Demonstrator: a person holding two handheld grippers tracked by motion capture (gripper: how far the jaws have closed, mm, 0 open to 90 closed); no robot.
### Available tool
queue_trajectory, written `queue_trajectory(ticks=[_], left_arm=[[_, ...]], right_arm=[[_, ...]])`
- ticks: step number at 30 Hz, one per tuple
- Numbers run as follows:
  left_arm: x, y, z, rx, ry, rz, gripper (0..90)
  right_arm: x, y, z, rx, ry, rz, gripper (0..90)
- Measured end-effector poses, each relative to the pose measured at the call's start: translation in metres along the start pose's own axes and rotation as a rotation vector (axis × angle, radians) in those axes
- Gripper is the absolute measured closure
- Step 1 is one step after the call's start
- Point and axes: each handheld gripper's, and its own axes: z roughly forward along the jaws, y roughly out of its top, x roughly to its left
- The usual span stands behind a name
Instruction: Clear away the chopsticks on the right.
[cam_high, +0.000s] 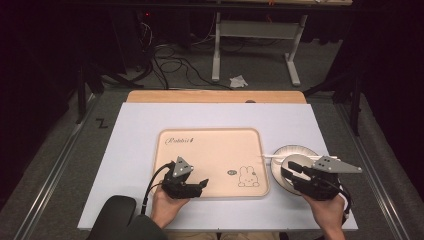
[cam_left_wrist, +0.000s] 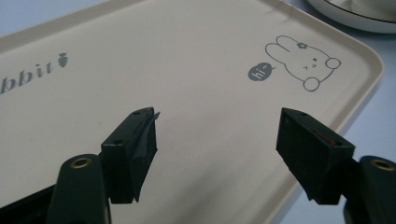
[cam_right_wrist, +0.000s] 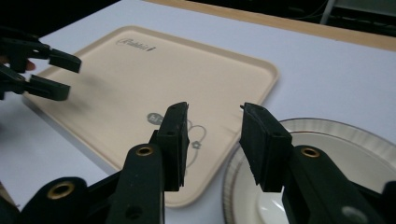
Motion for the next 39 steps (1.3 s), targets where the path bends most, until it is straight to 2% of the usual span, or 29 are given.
queue_trajectory(ticks=[3,7,9,10,17,25,28,32,35,39], left_arm=[[0.0,-0.001,-0.005,-0.007,0.019,0.005,29.1],[-0.001,-0.002,-0.011,-0.018,0.036,0.009,29.1],[-0.001,-0.002,-0.013,-0.02,0.038,0.002,29.1],[-0.001,-0.004,-0.015,-0.022,0.046,-0.004,28.9],[0.003,-0.012,-0.023,-0.014,0.078,-0.04,28.5],[0.004,-0.021,-0.037,-0.018,0.129,-0.065,28.3],[0.006,-0.025,-0.039,-0.014,0.144,-0.079,28.0],[0.005,-0.027,-0.04,-0.011,0.149,-0.089,27.9],[0.005,-0.029,-0.042,-0.008,0.159,-0.092,27.9],[0.005,-0.031,-0.044,-0.012,0.167,-0.095,27.9]], right_arm=[[-0.016,0.005,-0.013,-0.015,-0.04,-0.01,68.3],[-0.036,0.012,-0.021,0.015,-0.075,-0.012,73.2],[-0.041,0.014,-0.022,0.031,-0.087,-0.015,73.5],[-0.054,0.018,-0.02,0.064,-0.107,-0.023,73.8],[-0.089,0.02,-0.005,0.134,-0.119,-0.011,74.5],[-0.108,0.018,0.016,0.213,-0.124,-0.026,74.9],[-0.12,0.015,0.025,0.237,-0.116,-0.021,75.5],[-0.129,0.012,0.029,0.256,-0.113,-0.018,75.8],[-0.138,0.007,0.036,0.289,-0.111,-0.014,75.8],[-0.141,0.005,0.039,0.311,-0.109,-0.022,75.8]])
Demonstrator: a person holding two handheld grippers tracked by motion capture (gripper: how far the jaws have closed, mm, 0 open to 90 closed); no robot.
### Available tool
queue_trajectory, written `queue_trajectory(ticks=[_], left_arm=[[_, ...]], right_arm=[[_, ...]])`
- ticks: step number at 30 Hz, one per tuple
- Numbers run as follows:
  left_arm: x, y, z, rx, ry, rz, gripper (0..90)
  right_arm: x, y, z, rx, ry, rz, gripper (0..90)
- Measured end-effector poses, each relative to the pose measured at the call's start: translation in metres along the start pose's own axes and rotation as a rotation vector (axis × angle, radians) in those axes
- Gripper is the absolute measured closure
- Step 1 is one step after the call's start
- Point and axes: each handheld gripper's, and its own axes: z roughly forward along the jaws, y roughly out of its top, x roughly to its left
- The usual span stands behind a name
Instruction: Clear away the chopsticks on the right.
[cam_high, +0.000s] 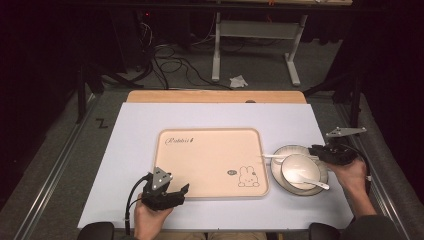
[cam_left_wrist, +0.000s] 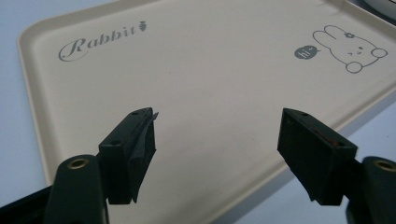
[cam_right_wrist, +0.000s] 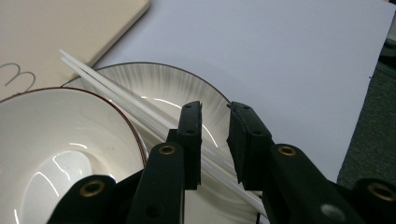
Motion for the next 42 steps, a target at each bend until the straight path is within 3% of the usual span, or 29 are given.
queue_trajectory(ticks=[7,17,42], left_arm=[[0.0,-0.002,0.0,0.004,0.005,-0.002,27.9],[0.0,-0.002,0.0,0.0,0.005,-0.001,27.9],[-0.001,-0.002,0.001,0.001,0.005,0.003,27.9]], right_arm=[[-0.003,-0.002,0.009,0.05,-0.001,-0.024,75.9],[-0.005,-0.003,0.015,0.074,0.001,-0.028,75.8],[-0.008,-0.002,0.019,0.096,0.031,-0.049,75.1]])
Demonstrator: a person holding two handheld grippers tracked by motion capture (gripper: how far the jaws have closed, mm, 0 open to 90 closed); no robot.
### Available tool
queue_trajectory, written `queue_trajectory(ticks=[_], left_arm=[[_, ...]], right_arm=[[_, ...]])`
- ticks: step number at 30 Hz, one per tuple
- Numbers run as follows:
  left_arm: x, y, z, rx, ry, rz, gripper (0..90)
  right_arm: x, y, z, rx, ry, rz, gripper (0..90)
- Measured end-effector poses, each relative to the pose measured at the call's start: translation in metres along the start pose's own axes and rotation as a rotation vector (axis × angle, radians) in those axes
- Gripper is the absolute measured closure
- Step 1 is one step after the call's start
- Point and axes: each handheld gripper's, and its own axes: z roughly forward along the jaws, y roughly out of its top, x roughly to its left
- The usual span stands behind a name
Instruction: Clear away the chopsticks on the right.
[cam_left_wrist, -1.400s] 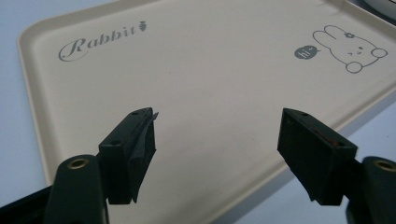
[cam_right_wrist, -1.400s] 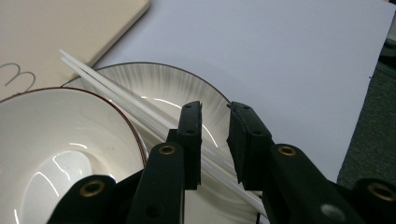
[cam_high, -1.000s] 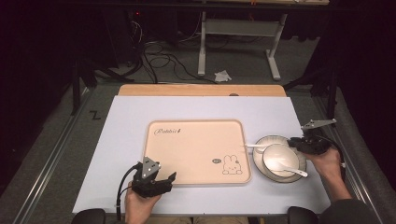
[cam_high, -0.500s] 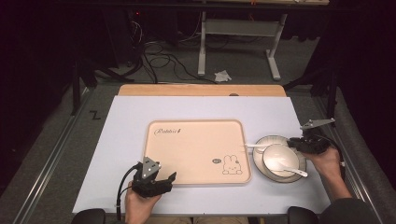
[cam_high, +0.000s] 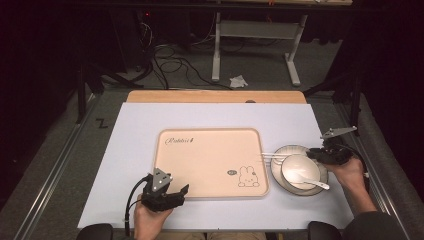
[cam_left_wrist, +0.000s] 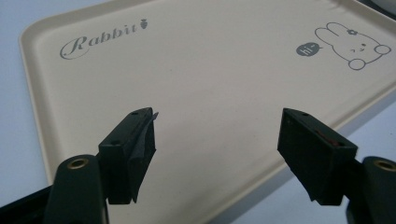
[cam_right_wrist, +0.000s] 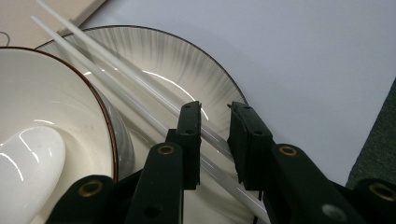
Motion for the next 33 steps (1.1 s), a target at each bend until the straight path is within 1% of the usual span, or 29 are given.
queue_trajectory(ticks=[2,5,9,14,20,23,25,27,33], left_arm=[[-0.0001,0.0,0.0004,0.003,-0.002,0.002,27.9],[-0.0005,-0.0001,0.0007,0.004,0.001,0.003,27.9],[-0.0006,-0.0002,0.0005,0.003,0.002,0.003,27.9],[-0.0004,-0.0002,-0.0002,-0.003,0.002,0.003,27.9],[-0.0015,-0.0004,0.0013,0.003,-0.003,0.003,27.9],[-0.0017,-0.0004,0.001,0.002,-0.004,0.002,27.9],[-0.0017,-0.0005,0.001,0.002,-0.004,0.002,27.9],[-0.0018,-0.0004,0.0013,0.003,-0.007,0.0,27.9],[-0.002,-0.0008,0.0023,0.005,-0.008,0.003,27.9]], right_arm=[[0.0,0.0009,0.0004,0.009,-0.003,0.009,75.2],[-0.0012,0.0017,0.0008,0.014,0.001,-0.005,75.3],[-0.0009,0.0024,0.0012,0.018,0.0,-0.003,75.3],[-0.0021,0.0032,0.0027,0.019,0.013,-0.014,75.3],[-0.0023,0.003,0.0037,0.019,0.029,-0.013,74.9],[-0.0026,0.0031,0.0037,0.02,0.03,-0.006,74.9],[-0.0032,0.003,0.0039,0.019,0.033,-0.01,74.6],[-0.0036,0.0028,0.0043,0.02,0.044,-0.01,74.4],[-0.0035,0.0026,0.0053,0.022,0.046,-0.018,73.7]])
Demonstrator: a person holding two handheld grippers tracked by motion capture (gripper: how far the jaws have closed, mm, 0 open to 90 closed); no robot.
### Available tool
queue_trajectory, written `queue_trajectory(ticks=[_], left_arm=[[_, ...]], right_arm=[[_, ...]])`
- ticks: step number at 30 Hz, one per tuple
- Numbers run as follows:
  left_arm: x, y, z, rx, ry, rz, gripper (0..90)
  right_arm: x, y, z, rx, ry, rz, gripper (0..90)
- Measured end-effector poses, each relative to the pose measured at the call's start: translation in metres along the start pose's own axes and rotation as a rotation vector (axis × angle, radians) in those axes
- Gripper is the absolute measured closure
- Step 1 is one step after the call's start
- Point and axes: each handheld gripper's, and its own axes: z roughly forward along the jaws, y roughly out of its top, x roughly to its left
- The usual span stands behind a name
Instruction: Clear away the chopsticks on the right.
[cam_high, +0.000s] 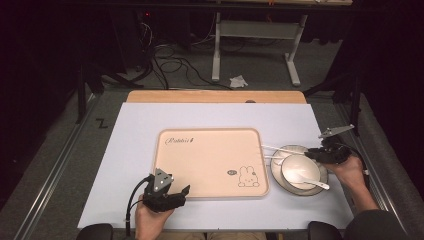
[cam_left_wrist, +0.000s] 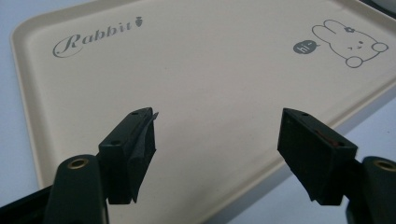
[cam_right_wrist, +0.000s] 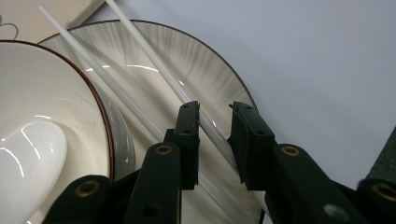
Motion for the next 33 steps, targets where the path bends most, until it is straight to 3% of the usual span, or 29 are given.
queue_trajectory(ticks=[15,33], left_arm=[[-0.001,0.0,0.0,0.001,0.001,0.001,28.0],[-0.003,-0.001,0.001,0.002,0.003,0.008,28.3]], right_arm=[[-0.001,0.001,0.005,0.039,-0.009,-0.009,72.2],[-0.002,0.001,0.011,0.054,-0.017,-0.055,83.6]])
